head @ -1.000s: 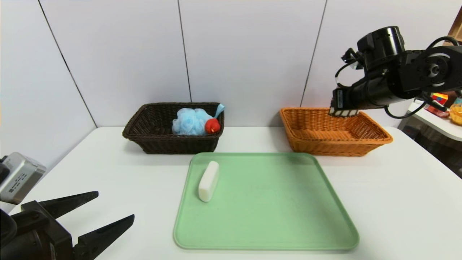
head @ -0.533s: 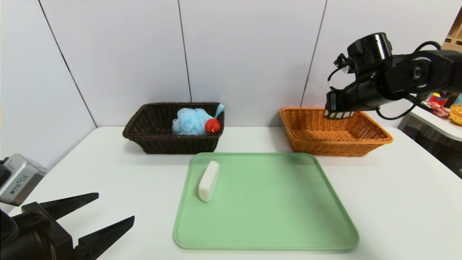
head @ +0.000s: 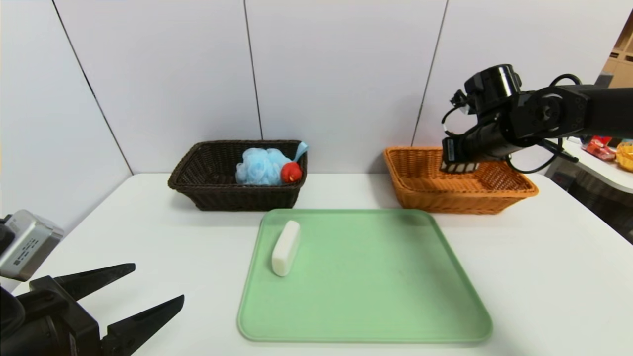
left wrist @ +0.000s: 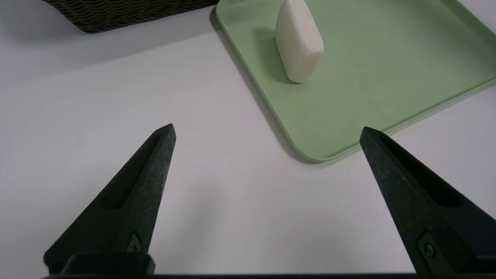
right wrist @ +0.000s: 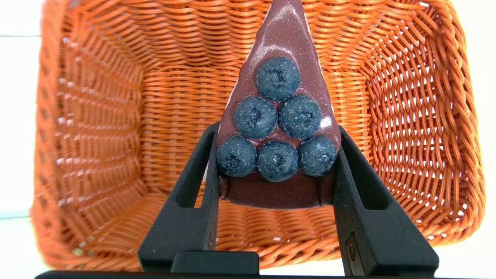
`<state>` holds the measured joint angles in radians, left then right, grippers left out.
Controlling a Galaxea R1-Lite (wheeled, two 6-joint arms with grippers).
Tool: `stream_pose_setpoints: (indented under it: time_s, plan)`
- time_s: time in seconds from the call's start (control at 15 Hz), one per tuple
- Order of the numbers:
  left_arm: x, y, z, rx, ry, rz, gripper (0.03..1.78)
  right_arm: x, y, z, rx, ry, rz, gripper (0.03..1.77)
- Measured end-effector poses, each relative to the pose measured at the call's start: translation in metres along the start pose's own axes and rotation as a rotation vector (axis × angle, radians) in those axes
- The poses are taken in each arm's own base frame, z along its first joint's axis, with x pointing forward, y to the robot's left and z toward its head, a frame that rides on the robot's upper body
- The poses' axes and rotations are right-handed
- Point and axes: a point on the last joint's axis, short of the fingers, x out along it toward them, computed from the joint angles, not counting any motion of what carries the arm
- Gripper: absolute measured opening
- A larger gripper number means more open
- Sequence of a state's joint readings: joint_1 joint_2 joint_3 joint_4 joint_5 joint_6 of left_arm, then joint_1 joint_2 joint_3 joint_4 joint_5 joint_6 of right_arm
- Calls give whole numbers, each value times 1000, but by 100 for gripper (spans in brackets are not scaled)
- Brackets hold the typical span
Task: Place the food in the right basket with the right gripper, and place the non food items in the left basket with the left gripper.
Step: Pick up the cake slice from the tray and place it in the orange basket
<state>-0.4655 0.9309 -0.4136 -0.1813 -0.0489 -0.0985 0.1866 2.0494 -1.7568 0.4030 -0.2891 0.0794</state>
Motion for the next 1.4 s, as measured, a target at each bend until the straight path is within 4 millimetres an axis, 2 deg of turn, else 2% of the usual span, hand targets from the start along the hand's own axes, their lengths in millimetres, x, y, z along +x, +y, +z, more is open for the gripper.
stream_pose_setpoints:
  time_s: [0.73,1.4]
  plan:
    - [0,0,-1,-1,4,0,169,24,5,-17,-19,73,12,81]
    - [1,0,-3,-2,11,2,169,49,6,-22,-20,71,11,81]
